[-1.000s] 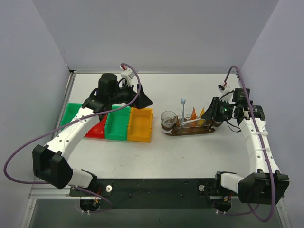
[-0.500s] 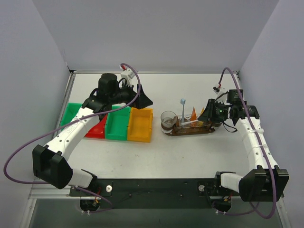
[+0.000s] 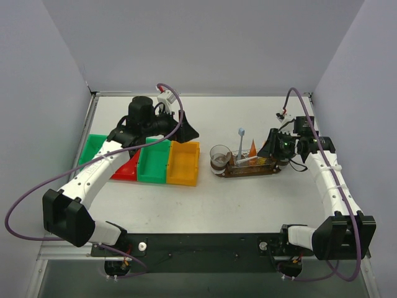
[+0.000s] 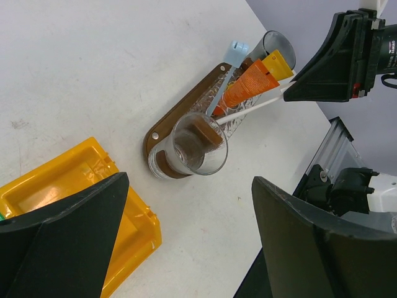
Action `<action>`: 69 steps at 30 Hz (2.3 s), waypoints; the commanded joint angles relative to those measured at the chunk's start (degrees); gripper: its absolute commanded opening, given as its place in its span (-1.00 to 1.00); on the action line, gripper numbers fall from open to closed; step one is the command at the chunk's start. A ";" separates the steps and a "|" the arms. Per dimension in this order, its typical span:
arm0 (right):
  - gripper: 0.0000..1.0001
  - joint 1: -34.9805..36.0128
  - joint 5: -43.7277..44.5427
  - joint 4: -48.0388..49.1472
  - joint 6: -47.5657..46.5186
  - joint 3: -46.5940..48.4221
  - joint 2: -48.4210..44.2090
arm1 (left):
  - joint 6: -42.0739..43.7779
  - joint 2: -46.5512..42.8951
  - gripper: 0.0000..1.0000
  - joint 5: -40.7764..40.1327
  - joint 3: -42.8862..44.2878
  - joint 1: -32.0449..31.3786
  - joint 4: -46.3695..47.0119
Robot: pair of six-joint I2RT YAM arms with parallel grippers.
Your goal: Prepare toiletry sets of a toothbrush and toothpaste on the tray
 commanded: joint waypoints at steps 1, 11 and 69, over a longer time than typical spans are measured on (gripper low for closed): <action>-0.70 0.87 0.16 0.97 -0.13 -0.61 0.45 | -0.19 -1.56 0.82 0.11 0.08 0.36 2.02; -0.26 0.87 0.25 0.97 -0.04 -0.79 -1.04 | -0.27 -2.00 0.82 0.02 -0.79 0.45 2.37; 0.07 -4.32 9.03 -4.04 5.85 15.73 -8.95 | -6.95 -16.93 0.86 -26.77 -3.34 2.03 -4.66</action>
